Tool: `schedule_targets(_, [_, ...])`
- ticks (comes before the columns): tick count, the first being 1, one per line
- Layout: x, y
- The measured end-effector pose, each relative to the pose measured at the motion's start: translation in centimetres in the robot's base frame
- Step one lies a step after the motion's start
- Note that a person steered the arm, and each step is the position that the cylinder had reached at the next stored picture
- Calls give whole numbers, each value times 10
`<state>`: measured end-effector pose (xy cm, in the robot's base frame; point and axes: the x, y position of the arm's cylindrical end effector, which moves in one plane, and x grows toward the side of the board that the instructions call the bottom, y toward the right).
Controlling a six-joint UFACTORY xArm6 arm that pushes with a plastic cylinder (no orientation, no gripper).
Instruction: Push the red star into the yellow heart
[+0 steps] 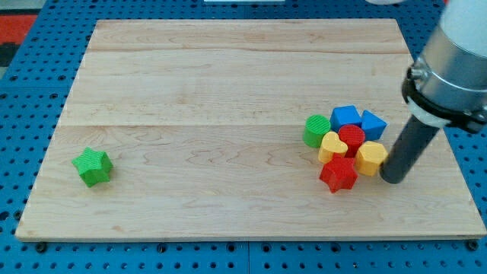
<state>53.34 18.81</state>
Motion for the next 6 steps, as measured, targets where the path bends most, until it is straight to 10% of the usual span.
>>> schedule_targets(2, [52,6])
schedule_targets(6, [6,-56])
